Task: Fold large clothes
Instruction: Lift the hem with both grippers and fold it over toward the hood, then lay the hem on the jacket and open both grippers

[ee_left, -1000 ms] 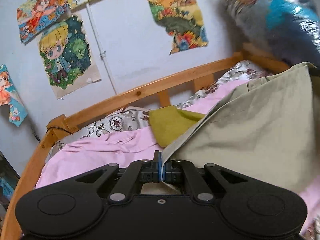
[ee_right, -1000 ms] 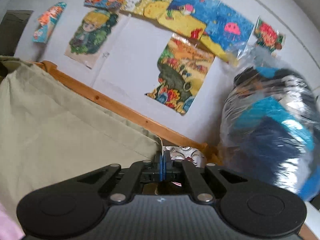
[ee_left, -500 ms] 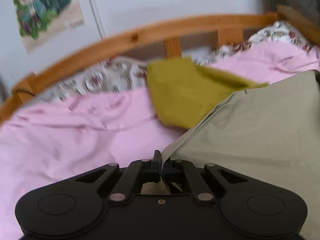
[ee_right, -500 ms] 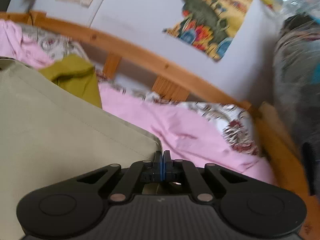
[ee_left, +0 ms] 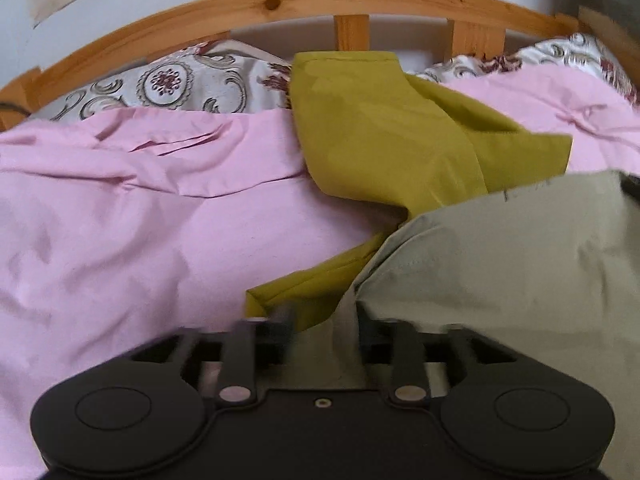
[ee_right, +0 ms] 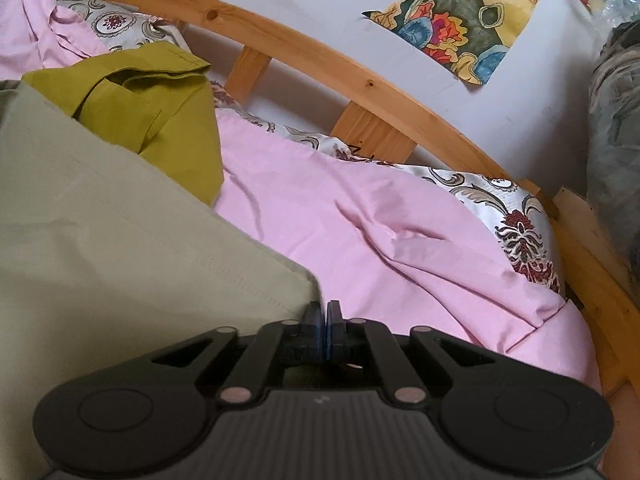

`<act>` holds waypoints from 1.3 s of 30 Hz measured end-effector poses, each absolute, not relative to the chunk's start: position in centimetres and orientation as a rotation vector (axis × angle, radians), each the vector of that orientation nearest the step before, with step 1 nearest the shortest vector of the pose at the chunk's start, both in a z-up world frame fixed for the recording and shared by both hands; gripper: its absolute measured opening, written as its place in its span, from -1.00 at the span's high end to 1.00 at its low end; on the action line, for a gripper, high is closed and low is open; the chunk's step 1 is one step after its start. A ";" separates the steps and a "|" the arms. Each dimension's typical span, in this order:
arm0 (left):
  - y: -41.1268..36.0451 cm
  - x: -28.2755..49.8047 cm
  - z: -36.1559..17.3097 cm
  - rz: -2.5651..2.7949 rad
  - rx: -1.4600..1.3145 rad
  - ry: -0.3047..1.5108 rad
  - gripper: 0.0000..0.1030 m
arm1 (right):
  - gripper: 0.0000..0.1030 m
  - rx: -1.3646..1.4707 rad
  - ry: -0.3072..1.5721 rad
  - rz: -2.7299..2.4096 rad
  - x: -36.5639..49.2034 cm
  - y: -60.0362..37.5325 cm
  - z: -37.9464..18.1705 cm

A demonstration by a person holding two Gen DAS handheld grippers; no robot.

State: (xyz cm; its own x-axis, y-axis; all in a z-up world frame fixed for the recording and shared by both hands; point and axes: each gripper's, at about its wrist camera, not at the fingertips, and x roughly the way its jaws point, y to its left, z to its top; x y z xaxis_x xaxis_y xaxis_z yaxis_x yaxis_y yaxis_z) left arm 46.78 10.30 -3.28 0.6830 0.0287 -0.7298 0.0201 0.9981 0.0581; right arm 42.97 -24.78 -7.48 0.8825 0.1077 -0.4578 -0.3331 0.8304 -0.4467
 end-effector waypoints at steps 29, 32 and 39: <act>16.2 39.7 -2.3 0.233 0.055 0.727 -0.61 | -0.99 -0.182 0.607 0.238 32.5 -34.0 -7.8; 16.5 39.8 -2.4 0.226 0.075 0.718 -0.60 | -0.99 -0.154 0.627 0.235 33.4 -34.6 -8.3; 17.6 41.7 -3.3 0.279 0.074 0.772 -0.57 | -1.00 -0.149 0.625 0.203 34.9 -34.3 -8.9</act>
